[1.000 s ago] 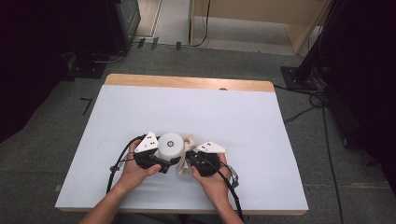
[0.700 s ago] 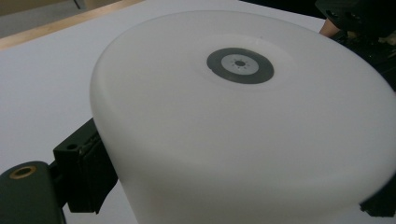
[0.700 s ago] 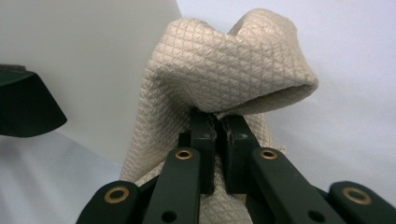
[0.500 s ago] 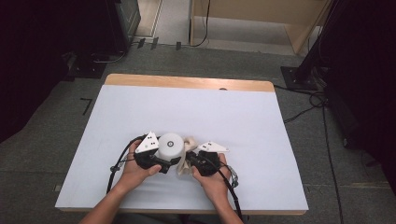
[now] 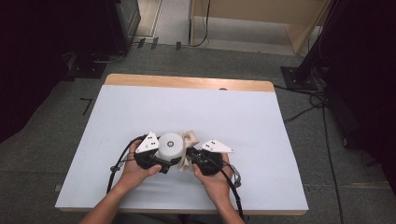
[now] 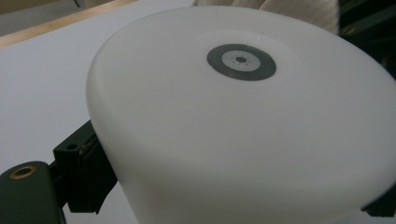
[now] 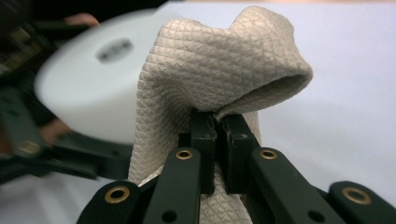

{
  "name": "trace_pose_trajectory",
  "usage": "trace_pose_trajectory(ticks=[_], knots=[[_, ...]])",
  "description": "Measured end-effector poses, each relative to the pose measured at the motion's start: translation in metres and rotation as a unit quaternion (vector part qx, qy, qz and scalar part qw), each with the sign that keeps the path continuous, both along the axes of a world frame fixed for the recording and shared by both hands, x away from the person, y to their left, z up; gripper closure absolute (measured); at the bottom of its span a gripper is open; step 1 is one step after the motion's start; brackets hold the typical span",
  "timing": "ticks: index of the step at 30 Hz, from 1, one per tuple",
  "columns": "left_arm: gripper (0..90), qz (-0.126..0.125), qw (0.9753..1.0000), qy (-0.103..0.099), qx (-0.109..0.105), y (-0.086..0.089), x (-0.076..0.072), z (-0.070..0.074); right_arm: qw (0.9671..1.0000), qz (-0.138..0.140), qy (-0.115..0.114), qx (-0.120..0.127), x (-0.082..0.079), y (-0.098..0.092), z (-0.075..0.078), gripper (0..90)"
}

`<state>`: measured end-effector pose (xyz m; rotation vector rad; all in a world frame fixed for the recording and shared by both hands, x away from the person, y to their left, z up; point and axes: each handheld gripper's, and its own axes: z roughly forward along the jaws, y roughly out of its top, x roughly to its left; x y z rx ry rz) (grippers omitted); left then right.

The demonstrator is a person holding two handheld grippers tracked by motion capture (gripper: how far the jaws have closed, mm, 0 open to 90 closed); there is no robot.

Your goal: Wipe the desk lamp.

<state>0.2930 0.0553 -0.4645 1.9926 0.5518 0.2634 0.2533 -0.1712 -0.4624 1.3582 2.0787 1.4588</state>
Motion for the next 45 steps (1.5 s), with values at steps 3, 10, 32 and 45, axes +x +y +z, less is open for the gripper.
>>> trace_pose_trajectory(ticks=[3, 10, 32, 45], knots=[[7.2, 0.0, 1.0, 0.001, -0.001, 0.0, 0.0, 0.0, 0.9992, 0.001, 0.039, -0.01, 0.006, 0.002, -0.015, 85.4], [7.1, 0.004, 1.0, 0.002, 0.0, -0.001, -0.001, 0.0, 0.9962, 0.005, 0.087, 0.004, 0.014, -0.002, -0.031, 85.4], [0.0, 0.161, 0.9868, 0.007, 0.015, -0.022, -0.025, 0.015, 0.9952, -0.071, 0.06, 0.03, 0.022, -0.059, -0.01, 85.3], [8.1, 0.142, 0.9897, 0.003, 0.02, -0.017, -0.018, 0.014, 0.9958, -0.068, 0.056, 0.023, 0.022, -0.058, -0.011, 85.2]])
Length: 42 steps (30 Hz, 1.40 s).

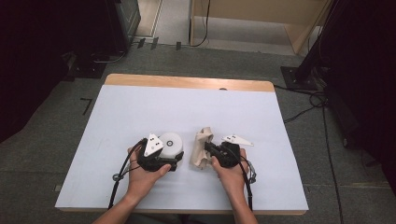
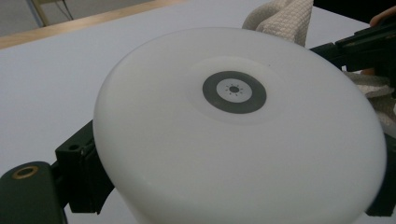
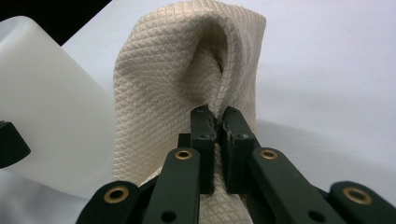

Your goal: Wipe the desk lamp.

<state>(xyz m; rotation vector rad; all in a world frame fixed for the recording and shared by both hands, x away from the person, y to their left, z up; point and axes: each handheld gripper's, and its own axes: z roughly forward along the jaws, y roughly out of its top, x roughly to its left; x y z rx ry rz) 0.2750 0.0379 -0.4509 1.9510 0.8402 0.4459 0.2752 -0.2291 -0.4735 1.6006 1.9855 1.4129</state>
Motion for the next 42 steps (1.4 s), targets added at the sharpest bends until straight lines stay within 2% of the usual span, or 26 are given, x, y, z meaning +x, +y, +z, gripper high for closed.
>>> trace_pose_trajectory(ticks=[2, 4, 5, 7, 8, 9, 13, 19, 23, 28, 37, 42], knots=[[8.1, -0.016, 0.9998, -0.007, 0.004, 0.005, 0.006, 0.0, 1.0, 0.001, -0.002, 0.002, 0.0, 0.0, 0.001, 85.2], [8.2, -0.046, 0.9988, -0.016, 0.0, 0.011, 0.013, 0.001, 1.0, 0.002, -0.003, 0.004, 0.0, 0.001, 0.001, 85.2], [8.2, -0.072, 0.9973, -0.014, -0.007, 0.014, 0.016, 0.0, 1.0, 0.003, -0.003, 0.006, -0.001, 0.001, 0.002, 85.2], [8.3, -0.128, 0.9916, -0.002, -0.017, 0.018, 0.024, -0.002, 0.9999, 0.006, -0.008, 0.006, -0.001, 0.003, 0.003, 85.2], [8.3, -0.137, 0.9903, -0.008, -0.02, 0.018, 0.025, -0.004, 0.9999, 0.008, -0.011, 0.006, -0.001, 0.004, 0.003, 85.2], [8.3, -0.136, 0.9904, -0.015, -0.018, 0.018, 0.027, -0.005, 0.9998, 0.011, -0.012, 0.006, -0.002, 0.005, 0.004, 85.2], [8.3, -0.144, 0.989, -0.02, -0.025, 0.019, 0.029, -0.007, 0.9995, 0.022, -0.021, 0.007, -0.005, 0.01, 0.009, 85.2], [8.2, -0.136, 0.9903, -0.016, -0.023, 0.018, 0.027, -0.007, 0.9979, 0.038, -0.052, 0.008, -0.013, 0.021, 0.023, 85.2], [8.2, -0.134, 0.9906, -0.016, -0.022, 0.018, 0.026, -0.007, 0.9956, 0.047, -0.08, 0.006, -0.021, 0.031, 0.033, 85.3], [8.2, -0.131, 0.991, -0.017, -0.02, 0.018, 0.026, -0.007, 0.993, 0.063, -0.1, -0.001, -0.027, 0.044, 0.039, 85.3], [8.3, -0.131, 0.991, -0.017, -0.021, 0.018, 0.025, -0.007, 0.9927, 0.072, -0.095, -0.02, -0.027, 0.056, 0.029, 85.2], [8.3, -0.132, 0.9909, -0.017, -0.022, 0.018, 0.026, -0.007, 0.9937, 0.071, -0.083, -0.026, -0.025, 0.058, 0.023, 85.2]])
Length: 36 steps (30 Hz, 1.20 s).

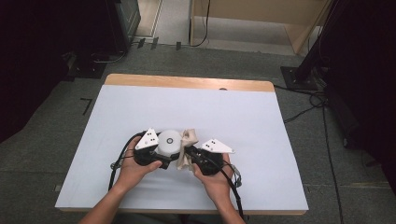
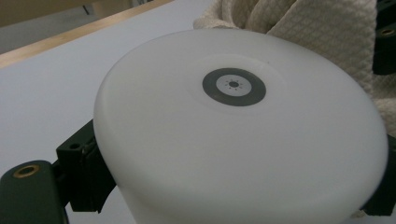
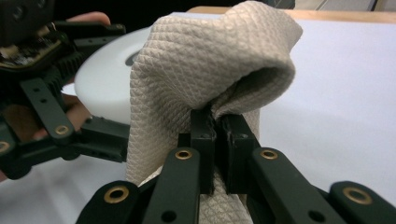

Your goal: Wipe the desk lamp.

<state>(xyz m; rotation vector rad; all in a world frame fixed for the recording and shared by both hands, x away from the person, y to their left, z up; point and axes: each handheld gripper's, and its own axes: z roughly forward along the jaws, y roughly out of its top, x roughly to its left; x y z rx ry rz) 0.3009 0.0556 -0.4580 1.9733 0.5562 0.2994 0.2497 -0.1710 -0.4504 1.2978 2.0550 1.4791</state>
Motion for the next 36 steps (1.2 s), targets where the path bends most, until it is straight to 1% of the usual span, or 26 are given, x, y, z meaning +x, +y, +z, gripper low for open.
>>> trace_pose_trajectory(ticks=[5, 10, 11, 12, 13, 15, 17, 19, 22, 25, 27, 29, 30, 31, 33, 36], knots=[[8.3, 0.001, 1.0, -0.001, 0.0, 0.0, 0.0, 0.0, 0.9997, -0.001, 0.021, -0.011, 0.003, 0.002, -0.011, 85.2], [8.3, 0.002, 1.0, -0.002, -0.002, 0.0, -0.001, -0.001, 0.9986, -0.002, 0.047, -0.023, 0.008, 0.004, -0.026, 85.2], [8.3, 0.002, 1.0, -0.002, -0.003, 0.0, -0.001, -0.001, 0.9983, -0.002, 0.053, -0.026, 0.009, 0.004, -0.029, 85.1], [8.3, 0.002, 1.0, -0.002, -0.003, 0.0, -0.001, -0.001, 0.9972, -0.001, 0.068, -0.031, 0.011, 0.005, -0.035, 85.1], [8.3, 0.003, 1.0, -0.002, -0.003, 0.0, -0.001, -0.001, 0.9972, -0.001, 0.068, -0.031, 0.011, 0.005, -0.035, 85.1], [8.3, 0.003, 1.0, -0.002, -0.003, 0.0, -0.001, -0.001, 0.9966, -0.001, 0.076, -0.034, 0.013, 0.005, -0.039, 85.1], [8.3, 0.003, 1.0, -0.002, -0.003, 0.0, -0.001, -0.001, 0.9964, -0.002, 0.079, -0.031, 0.013, 0.005, -0.039, 85.2], [8.3, 0.003, 1.0, -0.002, -0.003, 0.0, -0.001, -0.001, 0.9967, -0.001, 0.075, -0.03, 0.012, 0.005, -0.037, 85.2], [8.3, 0.003, 1.0, -0.002, -0.002, 0.0, -0.001, -0.001, 0.9982, -0.002, 0.058, -0.015, 0.01, 0.003, -0.03, 85.3], [8.3, 0.004, 1.0, -0.002, -0.002, 0.0, -0.001, -0.001, 0.9996, -0.002, 0.027, 0.003, 0.007, 0.0, -0.016, 85.2], [8.3, 0.004, 1.0, -0.002, -0.003, 0.0, -0.002, -0.001, 0.9999, -0.004, -0.001, 0.011, 0.005, -0.002, -0.005, 85.2], [8.3, 0.004, 1.0, -0.002, -0.002, 0.0, -0.002, -0.001, 0.9996, -0.002, -0.023, 0.015, 0.002, -0.002, 0.005, 85.2], [8.3, 0.004, 1.0, -0.002, -0.002, 0.0, -0.002, -0.001, 0.9995, -0.002, -0.029, 0.013, 0.001, -0.001, 0.008, 85.2], [8.3, 0.004, 1.0, -0.001, -0.003, 0.0, -0.002, -0.001, 0.9994, 0.0, -0.033, 0.011, 0.001, -0.001, 0.01, 85.2], [8.3, 0.004, 1.0, -0.002, -0.003, 0.0, -0.002, -0.001, 0.9994, 0.002, -0.034, 0.011, 0.001, -0.001, 0.009, 85.2], [8.3, 0.004, 1.0, -0.001, -0.003, 0.0, -0.002, -0.001, 0.9998, 0.003, -0.02, 0.007, 0.004, -0.001, 0.002, 85.2]])
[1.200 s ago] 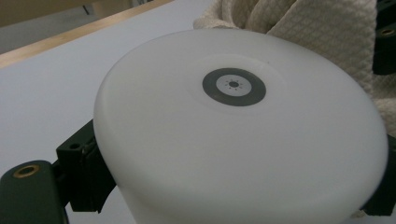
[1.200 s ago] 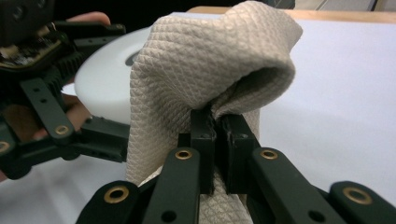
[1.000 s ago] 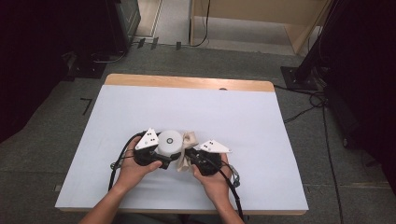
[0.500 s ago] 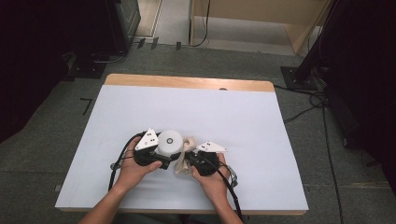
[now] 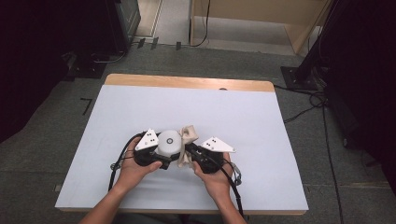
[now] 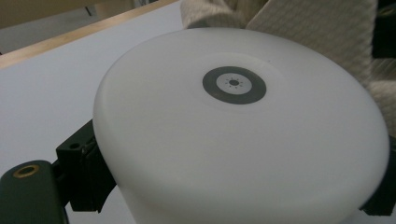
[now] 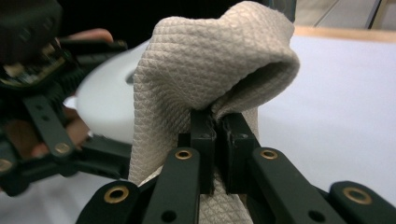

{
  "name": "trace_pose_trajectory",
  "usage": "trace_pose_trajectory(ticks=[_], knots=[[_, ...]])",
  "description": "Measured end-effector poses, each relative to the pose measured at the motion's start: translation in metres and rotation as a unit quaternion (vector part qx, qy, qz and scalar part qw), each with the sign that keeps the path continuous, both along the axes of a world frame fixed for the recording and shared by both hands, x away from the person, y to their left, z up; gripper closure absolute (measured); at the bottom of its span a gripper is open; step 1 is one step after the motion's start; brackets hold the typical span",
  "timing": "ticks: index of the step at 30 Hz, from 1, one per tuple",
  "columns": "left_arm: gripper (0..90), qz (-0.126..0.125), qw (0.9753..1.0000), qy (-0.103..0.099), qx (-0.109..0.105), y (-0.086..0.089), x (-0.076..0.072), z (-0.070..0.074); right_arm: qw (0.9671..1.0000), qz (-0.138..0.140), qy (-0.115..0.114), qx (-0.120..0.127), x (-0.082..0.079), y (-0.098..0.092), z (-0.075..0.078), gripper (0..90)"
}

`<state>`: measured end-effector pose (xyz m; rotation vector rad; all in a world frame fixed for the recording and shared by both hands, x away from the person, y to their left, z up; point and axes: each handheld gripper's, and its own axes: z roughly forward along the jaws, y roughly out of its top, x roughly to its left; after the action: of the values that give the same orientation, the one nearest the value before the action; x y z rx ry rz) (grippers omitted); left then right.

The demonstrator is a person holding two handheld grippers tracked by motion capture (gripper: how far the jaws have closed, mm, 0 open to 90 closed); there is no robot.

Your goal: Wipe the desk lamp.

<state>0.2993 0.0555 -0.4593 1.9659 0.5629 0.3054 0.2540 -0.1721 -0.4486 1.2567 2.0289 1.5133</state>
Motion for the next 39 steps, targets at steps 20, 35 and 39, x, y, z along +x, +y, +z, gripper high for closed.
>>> trace_pose_trajectory(ticks=[20, 35, 39], knots=[[8.2, -0.001, 1.0, 0.002, -0.001, 0.0, 0.0, 0.0, 0.9954, 0.009, 0.095, -0.008, 0.014, 0.0, -0.033, 85.1], [8.1, 0.0, 1.0, 0.001, -0.005, 0.0, 0.0, -0.001, 0.9996, 0.017, 0.017, 0.016, 0.001, -0.004, 0.006, 85.0], [8.1, 0.001, 1.0, 0.001, -0.005, 0.0, 0.0, -0.002, 0.9994, 0.014, 0.03, 0.007, 0.005, -0.003, -0.006, 85.1]])
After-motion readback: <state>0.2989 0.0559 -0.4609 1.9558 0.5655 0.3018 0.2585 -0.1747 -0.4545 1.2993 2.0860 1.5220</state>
